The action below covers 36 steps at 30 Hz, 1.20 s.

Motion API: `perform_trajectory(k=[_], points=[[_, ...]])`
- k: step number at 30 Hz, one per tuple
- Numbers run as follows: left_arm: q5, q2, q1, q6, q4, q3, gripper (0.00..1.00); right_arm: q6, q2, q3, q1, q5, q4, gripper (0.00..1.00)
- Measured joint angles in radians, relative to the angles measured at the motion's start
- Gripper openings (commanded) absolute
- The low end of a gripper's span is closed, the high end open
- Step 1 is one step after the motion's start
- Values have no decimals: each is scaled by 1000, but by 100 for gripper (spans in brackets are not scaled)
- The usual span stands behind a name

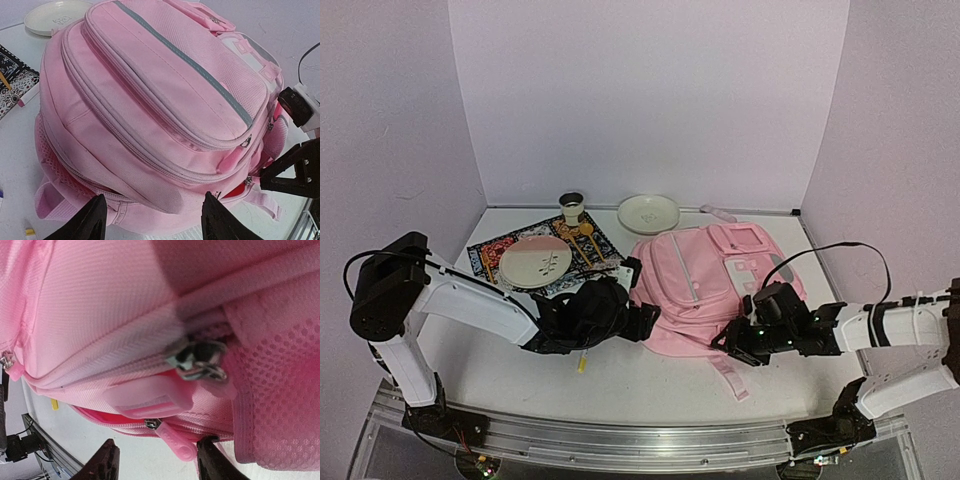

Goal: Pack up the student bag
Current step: Pick up the largest pocket of the bag from the student bag.

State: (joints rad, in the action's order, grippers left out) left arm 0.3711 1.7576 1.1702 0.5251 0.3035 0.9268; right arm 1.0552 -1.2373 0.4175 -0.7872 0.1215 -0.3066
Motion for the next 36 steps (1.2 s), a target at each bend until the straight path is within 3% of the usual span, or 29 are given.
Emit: perform_trajectory(k=[7,12,22,36], points=[[-3,0,0,0,0,0,65,0,9,1,-2,-6,-1,18],[-6,0,0,0,0,0,65,-4,17,4,-5,-8,6,16],[-11,0,0,-1,0,0,65,-5,66,9,-6,-27,80,34],[-12,0,0,-1,0,0,65,17,29,-34,-6,-6,33,42]])
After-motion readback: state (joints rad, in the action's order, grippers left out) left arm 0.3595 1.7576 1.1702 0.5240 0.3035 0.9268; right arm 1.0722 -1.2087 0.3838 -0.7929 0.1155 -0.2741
